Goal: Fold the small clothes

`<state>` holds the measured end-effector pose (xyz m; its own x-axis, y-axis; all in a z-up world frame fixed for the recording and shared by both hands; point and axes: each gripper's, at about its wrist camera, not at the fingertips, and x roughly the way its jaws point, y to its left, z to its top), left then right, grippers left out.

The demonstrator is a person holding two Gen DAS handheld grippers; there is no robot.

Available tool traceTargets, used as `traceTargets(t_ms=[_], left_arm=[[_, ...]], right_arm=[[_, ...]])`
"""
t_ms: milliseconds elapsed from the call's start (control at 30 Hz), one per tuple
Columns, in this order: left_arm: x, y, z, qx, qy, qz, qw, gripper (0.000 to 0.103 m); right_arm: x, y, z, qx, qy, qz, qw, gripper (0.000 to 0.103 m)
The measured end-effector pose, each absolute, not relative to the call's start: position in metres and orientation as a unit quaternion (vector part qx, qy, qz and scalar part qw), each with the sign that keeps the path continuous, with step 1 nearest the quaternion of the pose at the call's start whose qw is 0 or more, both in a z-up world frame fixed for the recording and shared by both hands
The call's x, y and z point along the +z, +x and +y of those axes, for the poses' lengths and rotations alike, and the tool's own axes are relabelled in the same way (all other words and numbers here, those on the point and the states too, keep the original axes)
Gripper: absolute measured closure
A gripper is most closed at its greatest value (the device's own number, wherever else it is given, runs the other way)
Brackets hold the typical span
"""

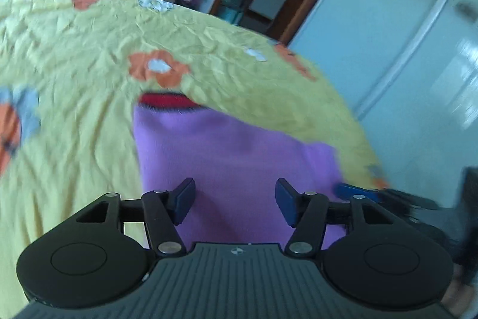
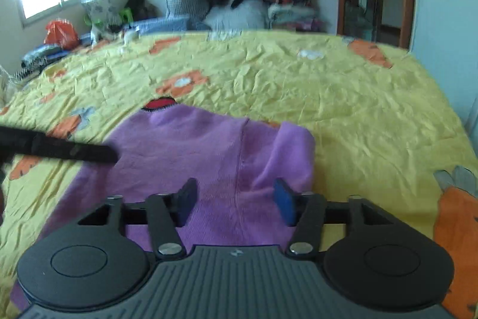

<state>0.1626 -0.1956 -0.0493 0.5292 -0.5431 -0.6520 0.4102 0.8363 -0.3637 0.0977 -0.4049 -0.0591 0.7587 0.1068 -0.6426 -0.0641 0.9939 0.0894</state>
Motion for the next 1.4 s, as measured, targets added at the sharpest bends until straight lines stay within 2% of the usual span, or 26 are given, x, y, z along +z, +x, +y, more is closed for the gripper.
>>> traceTargets(t_ms=[67, 133, 167, 233, 300, 367, 400, 533, 700, 967, 1067, 1100, 1400], left_arm=[[-0.063, 0.180, -0.205, -0.253, -0.058, 0.424, 0.868, 0.043], [-0.072, 0.175, -0.209, -0.239, -0.017, 0.399, 0.885, 0.041], [-0.074, 0.171, -0.212, -0.236, 0.001, 0.391, 0.890, 0.040], [-0.071, 0.167, -0.213, -0.226, 0.006, 0.392, 0.891, 0.039], [-0.064, 0.166, -0.210, -0.219, -0.003, 0.402, 0.889, 0.030], [-0.057, 0.158, -0.208, -0.211, 0.003, 0.397, 0.893, 0.016], [-0.053, 0.152, -0.206, -0.204, 0.007, 0.393, 0.897, 0.013], [-0.046, 0.128, -0.198, -0.193, 0.005, 0.395, 0.898, 0.011], [-0.061, 0.098, -0.196, -0.188, 0.018, 0.414, 0.890, 0.009], [-0.064, 0.065, -0.179, -0.178, 0.009, 0.423, 0.888, 0.005], [-0.065, 0.052, -0.173, -0.178, 0.010, 0.425, 0.887, 0.004], [-0.067, 0.048, -0.173, -0.178, 0.014, 0.429, 0.885, 0.004], [-0.080, 0.001, -0.157, -0.172, 0.027, 0.435, 0.883, 0.000]], right_arm=[[-0.073, 0.105, -0.405, 0.024, 0.004, 0.355, 0.935, 0.033], [-0.084, 0.106, -0.417, 0.003, 0.035, 0.355, 0.934, 0.006], [-0.086, 0.107, -0.425, 0.004, 0.063, 0.359, 0.931, 0.005], [-0.081, 0.100, -0.428, -0.007, 0.072, 0.354, 0.932, 0.005], [-0.067, 0.083, -0.419, -0.011, 0.047, 0.334, 0.941, 0.005], [-0.053, 0.061, -0.407, -0.007, 0.038, 0.312, 0.949, 0.005], [-0.048, 0.049, -0.401, 0.006, 0.038, 0.308, 0.951, 0.005], [-0.045, 0.012, -0.367, 0.049, 0.004, 0.307, 0.950, 0.004], [-0.081, 0.000, -0.343, 0.048, -0.071, 0.347, 0.934, 0.003], [-0.068, -0.034, -0.355, 0.030, -0.029, 0.320, 0.946, 0.002], [-0.087, -0.043, -0.352, 0.040, -0.047, 0.355, 0.933, 0.001], [-0.087, -0.050, -0.355, 0.036, -0.037, 0.340, 0.939, 0.000], [-0.091, -0.077, -0.369, 0.025, 0.024, 0.373, 0.927, 0.000]])
